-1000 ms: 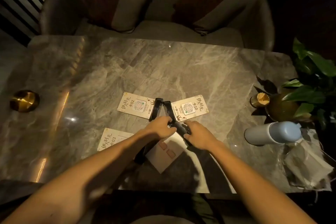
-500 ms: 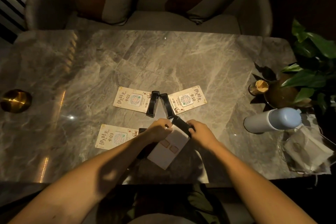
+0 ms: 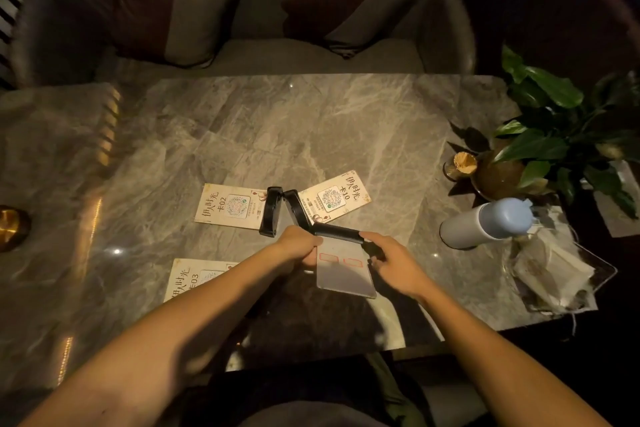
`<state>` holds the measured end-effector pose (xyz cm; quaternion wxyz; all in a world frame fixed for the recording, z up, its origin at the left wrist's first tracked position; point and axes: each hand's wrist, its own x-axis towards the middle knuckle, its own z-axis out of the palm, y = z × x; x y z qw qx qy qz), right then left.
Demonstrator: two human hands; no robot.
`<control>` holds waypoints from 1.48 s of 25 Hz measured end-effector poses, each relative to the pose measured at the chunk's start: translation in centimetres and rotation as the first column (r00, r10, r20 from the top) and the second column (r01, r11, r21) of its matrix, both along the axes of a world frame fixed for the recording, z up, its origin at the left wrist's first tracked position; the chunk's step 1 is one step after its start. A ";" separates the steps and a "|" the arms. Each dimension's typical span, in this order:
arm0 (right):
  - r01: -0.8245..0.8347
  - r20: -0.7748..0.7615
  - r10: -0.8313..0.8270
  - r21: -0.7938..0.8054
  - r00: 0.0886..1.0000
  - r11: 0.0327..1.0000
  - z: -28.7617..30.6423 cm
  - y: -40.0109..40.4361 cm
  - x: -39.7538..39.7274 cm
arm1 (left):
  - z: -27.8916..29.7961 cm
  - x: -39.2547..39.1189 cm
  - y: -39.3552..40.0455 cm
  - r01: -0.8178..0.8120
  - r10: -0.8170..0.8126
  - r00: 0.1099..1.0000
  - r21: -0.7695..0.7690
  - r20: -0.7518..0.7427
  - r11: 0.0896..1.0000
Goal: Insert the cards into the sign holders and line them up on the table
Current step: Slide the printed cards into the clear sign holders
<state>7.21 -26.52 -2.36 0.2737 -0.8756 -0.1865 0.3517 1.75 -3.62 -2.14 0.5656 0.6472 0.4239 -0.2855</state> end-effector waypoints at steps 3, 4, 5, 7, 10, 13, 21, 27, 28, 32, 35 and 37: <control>-0.045 0.064 0.035 0.149 0.997 0.988 0.8 -0.4 -0.7 | -0.2 0.7 -0.6 -0.069 0.068 0.997 -0.047 -0.024 0.996; -0.045 0.095 0.025 0.213 0.995 0.976 0.9 -0.4 -0.9 | -0.2 1.1 -1.0 -0.070 0.069 0.997 -0.055 -0.024 0.996; -0.023 0.122 -0.009 0.257 0.993 0.966 0.9 -0.4 -0.9 | -0.2 1.3 -1.4 -0.047 0.046 0.999 -0.044 -0.027 0.998; 0.065 0.147 -0.109 0.278 0.983 0.958 0.8 -0.4 -0.5 | -0.1 2.0 -2.3 -0.018 0.018 1.000 -0.020 -0.022 1.000; 0.169 0.169 -0.210 0.227 0.963 0.959 0.8 -0.7 1.1 | 0.2 3.6 -3.5 -0.010 0.010 0.998 0.004 0.061 1.000; 0.284 0.115 -0.298 0.121 0.948 0.951 0.2 -2.0 2.6 | 0.7 4.7 -4.4 0.194 -0.196 0.965 0.026 0.175 0.981; 0.461 -0.023 -0.464 0.169 0.886 0.871 0.4 -2.7 3.1 | 2.0 6.7 -4.5 0.222 -0.230 0.933 0.060 0.277 0.973; 0.685 -0.112 -0.683 -0.028 0.722 0.728 -3.3 -2.4 -0.4 | -0.4 9.6 1.6 0.157 -0.223 0.923 0.223 0.314 0.962; 0.650 -0.149 -0.649 -0.048 0.746 0.759 -4.2 -1.7 -1.5 | -1.1 10.2 2.7 0.164 -0.254 0.909 0.277 0.331 0.947; 0.387 -0.284 -0.378 -0.028 0.881 0.922 -5.5 4.2 -3.5 | -2.4 11.7 5.7 0.398 -0.523 0.823 0.431 0.222 0.810; 0.566 -0.351 -0.505 0.093 0.788 0.819 -4.6 9.7 -2.7 | -4.6 11.4 6.5 0.555 -0.707 0.702 0.552 0.092 0.622; 0.719 -0.502 -0.595 0.082 0.627 0.690 -4.2 12.5 -1.6 | -6.0 10.4 6.7 0.534 -0.749 0.655 0.641 0.099 0.552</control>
